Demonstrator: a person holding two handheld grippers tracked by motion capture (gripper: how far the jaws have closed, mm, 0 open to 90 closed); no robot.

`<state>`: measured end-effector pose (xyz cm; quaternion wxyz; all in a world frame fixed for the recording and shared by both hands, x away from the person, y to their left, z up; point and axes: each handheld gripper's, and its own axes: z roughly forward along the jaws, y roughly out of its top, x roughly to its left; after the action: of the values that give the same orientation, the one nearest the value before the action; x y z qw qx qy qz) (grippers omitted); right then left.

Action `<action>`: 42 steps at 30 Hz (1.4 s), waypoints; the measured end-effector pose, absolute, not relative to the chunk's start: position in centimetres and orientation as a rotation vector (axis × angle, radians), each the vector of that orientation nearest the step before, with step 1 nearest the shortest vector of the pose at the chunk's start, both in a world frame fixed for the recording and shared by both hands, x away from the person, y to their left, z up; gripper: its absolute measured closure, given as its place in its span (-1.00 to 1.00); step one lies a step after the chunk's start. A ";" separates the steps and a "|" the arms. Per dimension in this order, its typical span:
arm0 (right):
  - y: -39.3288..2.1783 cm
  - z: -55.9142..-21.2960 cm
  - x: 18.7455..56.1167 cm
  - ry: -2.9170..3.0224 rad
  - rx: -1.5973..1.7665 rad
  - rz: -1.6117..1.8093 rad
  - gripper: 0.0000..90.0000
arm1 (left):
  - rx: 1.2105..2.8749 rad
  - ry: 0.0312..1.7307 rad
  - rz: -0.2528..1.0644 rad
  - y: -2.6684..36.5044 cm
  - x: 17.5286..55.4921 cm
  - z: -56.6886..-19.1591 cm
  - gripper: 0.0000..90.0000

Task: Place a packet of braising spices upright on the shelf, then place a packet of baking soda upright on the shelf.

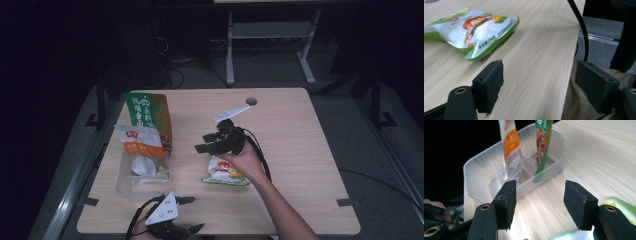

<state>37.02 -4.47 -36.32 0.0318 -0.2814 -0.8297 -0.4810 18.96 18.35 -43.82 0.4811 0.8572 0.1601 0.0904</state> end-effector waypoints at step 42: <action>-12.9 -38.7 37.4 -2.554 -1.141 -1.419 -0.13 | 2.085 0.386 0.218 18.5 19.1 -43.7 -0.50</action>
<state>37.38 -12.87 -38.72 0.0025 -0.3637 -0.8143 -0.4524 19.08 18.54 -43.75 0.4840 0.8559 0.1584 0.0895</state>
